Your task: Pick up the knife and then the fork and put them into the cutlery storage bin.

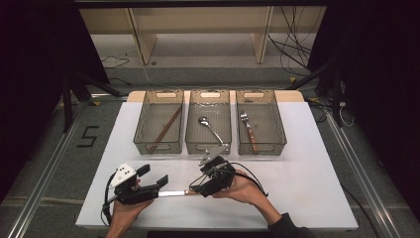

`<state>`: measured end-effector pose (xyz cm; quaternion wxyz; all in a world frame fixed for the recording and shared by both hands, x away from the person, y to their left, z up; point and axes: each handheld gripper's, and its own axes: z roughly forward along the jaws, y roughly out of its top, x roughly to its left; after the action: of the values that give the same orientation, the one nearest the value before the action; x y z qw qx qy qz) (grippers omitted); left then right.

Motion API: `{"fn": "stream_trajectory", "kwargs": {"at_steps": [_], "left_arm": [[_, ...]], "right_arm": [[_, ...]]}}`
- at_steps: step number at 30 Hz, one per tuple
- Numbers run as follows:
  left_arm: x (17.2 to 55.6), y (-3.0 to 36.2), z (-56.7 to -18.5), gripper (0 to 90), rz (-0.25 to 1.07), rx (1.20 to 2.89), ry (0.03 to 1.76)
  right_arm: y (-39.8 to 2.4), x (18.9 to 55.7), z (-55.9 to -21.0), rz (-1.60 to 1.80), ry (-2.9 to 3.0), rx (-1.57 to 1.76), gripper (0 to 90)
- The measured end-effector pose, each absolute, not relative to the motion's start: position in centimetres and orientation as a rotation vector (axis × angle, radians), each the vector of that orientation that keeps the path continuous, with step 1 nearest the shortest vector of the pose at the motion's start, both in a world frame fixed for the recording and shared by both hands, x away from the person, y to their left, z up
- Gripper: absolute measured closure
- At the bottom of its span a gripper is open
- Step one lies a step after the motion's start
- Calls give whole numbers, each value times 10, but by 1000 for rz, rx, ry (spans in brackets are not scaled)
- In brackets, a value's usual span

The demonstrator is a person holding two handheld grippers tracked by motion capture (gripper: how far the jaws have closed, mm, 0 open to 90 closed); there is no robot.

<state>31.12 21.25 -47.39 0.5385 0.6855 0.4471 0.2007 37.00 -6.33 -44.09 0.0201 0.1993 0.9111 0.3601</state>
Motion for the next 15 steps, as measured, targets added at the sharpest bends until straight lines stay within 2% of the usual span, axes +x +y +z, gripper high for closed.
{"fn": "stream_trajectory", "kwargs": {"at_steps": [5, 15], "left_arm": [[311, 212, -474, 162, 478, 1631, 1062], [311, 213, -474, 162, 479, 1631, 1063]], "right_arm": [[-55, 366, -447, 1049, 2859, 544, 317], [-43, 361, -458, 930, 2907, 452, 423]]}}
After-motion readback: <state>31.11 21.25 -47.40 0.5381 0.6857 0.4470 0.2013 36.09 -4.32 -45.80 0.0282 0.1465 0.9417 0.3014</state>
